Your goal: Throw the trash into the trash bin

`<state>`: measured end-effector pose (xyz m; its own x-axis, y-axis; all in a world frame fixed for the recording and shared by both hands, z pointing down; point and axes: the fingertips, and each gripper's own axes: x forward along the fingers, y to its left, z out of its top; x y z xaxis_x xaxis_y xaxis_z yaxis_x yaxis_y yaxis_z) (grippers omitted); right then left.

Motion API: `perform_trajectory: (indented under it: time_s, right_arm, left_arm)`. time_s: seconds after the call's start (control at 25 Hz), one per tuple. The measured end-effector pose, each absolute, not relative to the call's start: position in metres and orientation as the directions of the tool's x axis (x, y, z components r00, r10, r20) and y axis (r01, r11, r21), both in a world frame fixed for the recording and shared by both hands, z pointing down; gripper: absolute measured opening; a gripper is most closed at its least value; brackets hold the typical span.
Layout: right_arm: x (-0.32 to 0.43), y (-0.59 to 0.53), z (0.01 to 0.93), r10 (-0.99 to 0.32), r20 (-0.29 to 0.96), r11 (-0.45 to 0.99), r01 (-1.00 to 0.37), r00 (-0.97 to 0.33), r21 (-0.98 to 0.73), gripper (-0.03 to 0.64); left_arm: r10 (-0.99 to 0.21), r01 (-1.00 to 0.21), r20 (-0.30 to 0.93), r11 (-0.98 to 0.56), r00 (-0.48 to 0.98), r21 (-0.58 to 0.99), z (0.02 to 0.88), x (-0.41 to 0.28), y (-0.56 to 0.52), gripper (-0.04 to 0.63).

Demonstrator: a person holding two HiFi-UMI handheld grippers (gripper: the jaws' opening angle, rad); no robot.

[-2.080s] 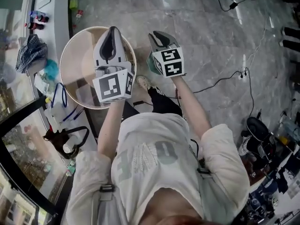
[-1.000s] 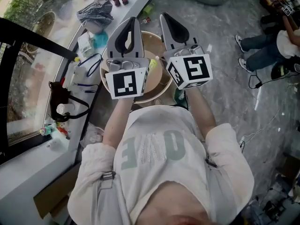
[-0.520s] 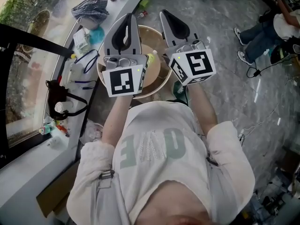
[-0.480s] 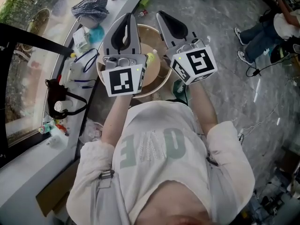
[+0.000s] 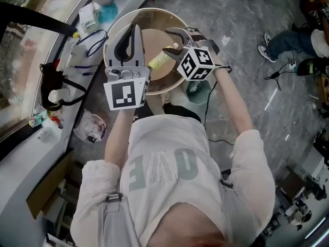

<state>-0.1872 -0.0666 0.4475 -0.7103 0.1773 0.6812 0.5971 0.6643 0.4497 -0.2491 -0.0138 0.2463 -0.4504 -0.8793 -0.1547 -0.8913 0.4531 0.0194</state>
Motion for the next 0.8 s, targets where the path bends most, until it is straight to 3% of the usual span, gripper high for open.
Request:
perform_trajectory:
  time_s: [0.16, 0.4, 0.6, 0.8]
  right_arm:
    - [-0.178, -0.053, 0.571, 0.190, 0.882, 0.461, 0.832, -0.431, 0.308, 0.295]
    - [-0.143, -0.046, 0.733, 0.128, 0.989, 0.321, 0.947, -0.067, 0.023, 0.295]
    - [-0.124, -0.053, 0.799, 0.090, 0.995, 0.268, 0.961, 0.038, -0.061, 0.295]
    - [-0.127, -0.049, 0.831, 0.062, 0.997, 0.231, 0.972, 0.036, -0.049, 0.296]
  left_arm:
    - [-0.859, -0.860, -0.055, 0.506, -0.509, 0.064, 0.292, -0.281, 0.010, 0.012]
    - [-0.811, -0.808, 0.145, 0.581, -0.566, 0.094, 0.366, -0.324, 0.063, 0.012]
    - [-0.776, -0.779, 0.246, 0.618, -0.581, 0.106, 0.418, -0.354, 0.094, 0.012]
    - [-0.768, -0.778, 0.306, 0.617, -0.563, 0.117, 0.458, -0.360, 0.110, 0.012]
